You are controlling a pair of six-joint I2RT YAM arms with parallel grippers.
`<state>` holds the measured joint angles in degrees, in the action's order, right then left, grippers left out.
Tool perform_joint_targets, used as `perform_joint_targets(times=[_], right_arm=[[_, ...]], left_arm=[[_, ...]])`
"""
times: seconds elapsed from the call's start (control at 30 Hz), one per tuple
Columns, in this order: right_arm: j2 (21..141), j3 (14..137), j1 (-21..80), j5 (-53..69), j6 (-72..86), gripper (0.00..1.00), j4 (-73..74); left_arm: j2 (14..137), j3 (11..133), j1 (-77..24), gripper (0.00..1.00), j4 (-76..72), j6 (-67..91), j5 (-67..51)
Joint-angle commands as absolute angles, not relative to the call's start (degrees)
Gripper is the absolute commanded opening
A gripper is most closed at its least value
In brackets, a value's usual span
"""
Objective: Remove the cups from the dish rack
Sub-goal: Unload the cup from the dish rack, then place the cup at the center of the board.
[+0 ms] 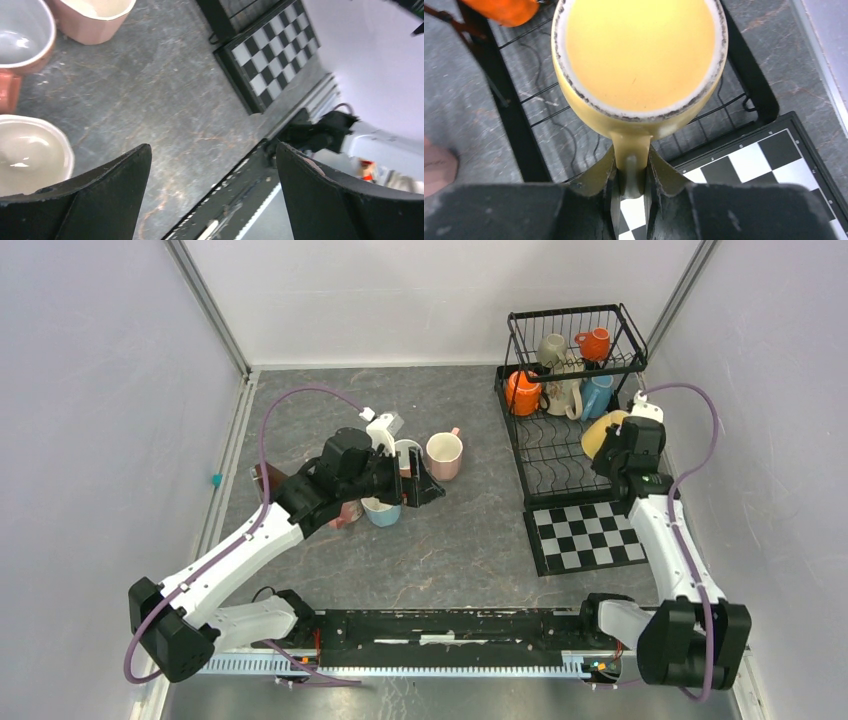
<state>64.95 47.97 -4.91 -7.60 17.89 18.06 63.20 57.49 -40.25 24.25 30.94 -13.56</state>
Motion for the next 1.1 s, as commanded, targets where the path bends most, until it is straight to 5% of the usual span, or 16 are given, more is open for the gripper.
perform_joint_targets(times=[0.0, 0.5, 1.07], right_arm=[[58.4, 48.0, -3.2, -2.8, 19.7, 0.0, 16.0], [45.9, 44.4, 9.3, 15.9, 31.9, 0.0, 12.1], [47.9, 37.3, 22.6, 27.9, 50.3, 0.0, -15.1]], left_arm=[[61.2, 57.9, -40.0, 1.0, 15.5, 44.3, -17.3], [62.0, 51.2, -39.5, 1.0, -2.6, 62.5, -13.1], [67.2, 51.0, -34.0, 1.0, -13.3, 69.5, -17.0]])
